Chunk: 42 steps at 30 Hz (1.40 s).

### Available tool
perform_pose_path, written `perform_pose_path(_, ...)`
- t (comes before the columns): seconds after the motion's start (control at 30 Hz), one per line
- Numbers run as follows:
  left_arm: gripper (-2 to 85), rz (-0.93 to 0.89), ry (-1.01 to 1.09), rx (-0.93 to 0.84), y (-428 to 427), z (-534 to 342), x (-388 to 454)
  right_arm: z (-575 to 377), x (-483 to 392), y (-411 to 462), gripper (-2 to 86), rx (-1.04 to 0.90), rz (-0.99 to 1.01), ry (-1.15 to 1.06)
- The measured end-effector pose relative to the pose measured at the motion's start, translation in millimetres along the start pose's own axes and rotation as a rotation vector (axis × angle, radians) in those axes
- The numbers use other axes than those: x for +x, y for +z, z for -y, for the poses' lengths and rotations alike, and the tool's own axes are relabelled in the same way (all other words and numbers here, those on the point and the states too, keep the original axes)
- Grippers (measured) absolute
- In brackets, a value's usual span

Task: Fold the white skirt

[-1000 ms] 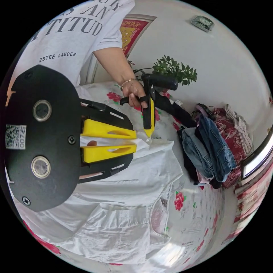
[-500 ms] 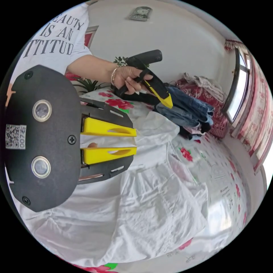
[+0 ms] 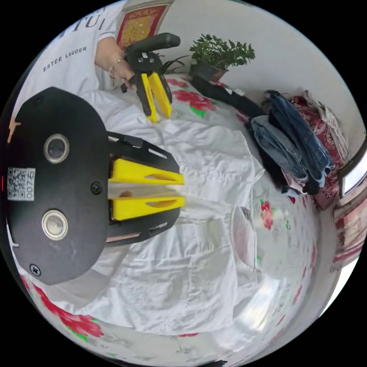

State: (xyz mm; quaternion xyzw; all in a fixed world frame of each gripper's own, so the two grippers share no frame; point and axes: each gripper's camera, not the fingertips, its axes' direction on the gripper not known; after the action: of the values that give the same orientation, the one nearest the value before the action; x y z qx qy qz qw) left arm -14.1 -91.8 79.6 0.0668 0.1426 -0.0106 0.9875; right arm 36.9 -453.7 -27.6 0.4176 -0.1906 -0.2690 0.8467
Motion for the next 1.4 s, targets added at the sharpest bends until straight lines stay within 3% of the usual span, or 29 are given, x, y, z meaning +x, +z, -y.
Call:
perform_pose_path(0.23, 10.6, -0.085, -0.06, 0.076, -64.8, -34.9, -21.4, -72.9, 17.7, -142.5, 7.4, 0.062, -0.042, -0.103)
perform_pose_path(0.4, 11.1, -0.183, -0.155, -0.039, -86.7, -109.1, -15.4, -215.3, 81.9, -239.9, 9.1, 0.028, -0.146, 0.105)
perform_pose_path(0.5, 12.0, -0.231, -0.207, -0.068, -97.8, -141.9, -6.7, -287.5, 110.3, -265.8, 9.9, 0.001, -0.131, 0.253)
perform_pose_path(0.63, 13.6, -0.223, -0.164, -0.137, -90.0, -154.0, 9.9, -326.6, 122.8, -264.9, 9.9, -0.053, -0.095, 0.295)
perform_pose_path(0.73, 12.8, -0.048, -0.05, -0.206, -74.2, -145.1, 36.2, -321.3, 119.6, -243.3, 8.6, -0.167, -0.103, 0.227)
perform_pose_path(0.8, 6.5, 0.127, 0.127, -0.258, -72.7, -132.5, 62.6, -310.9, 107.5, -237.3, 5.4, -0.244, -0.183, 0.15)
perform_pose_path(0.9, -0.2, 0.152, 0.243, -0.297, -74.8, -128.4, 71.7, -302.9, 98.0, -245.7, 1.1, -0.363, -0.167, 0.052)
perform_pose_path(1.03, -0.8, -0.078, 0.16, -0.243, -108.5, -131.8, 23.3, -305.1, 113.4, -310.0, 0.1, -0.254, -0.003, 0.071)
perform_pose_path(1.2, -1.0, -0.621, -0.089, 0.066, -174.9, -134.5, -89.3, -315.1, 170.7, -422.3, -0.2, 0.091, 0.404, 0.228)
perform_pose_path(1.3, -1.0, -0.735, -0.155, 0.197, -186.2, -115.4, -128.3, -298.6, 195.9, -445.5, -0.2, 0.21, 0.589, 0.268)
perform_pose_path(1.4, -1.0, -0.735, -0.248, 0.202, -173.2, -66.9, -159.4, -251.1, 213.2, -450.2, -0.2, 0.254, 0.664, 0.282)
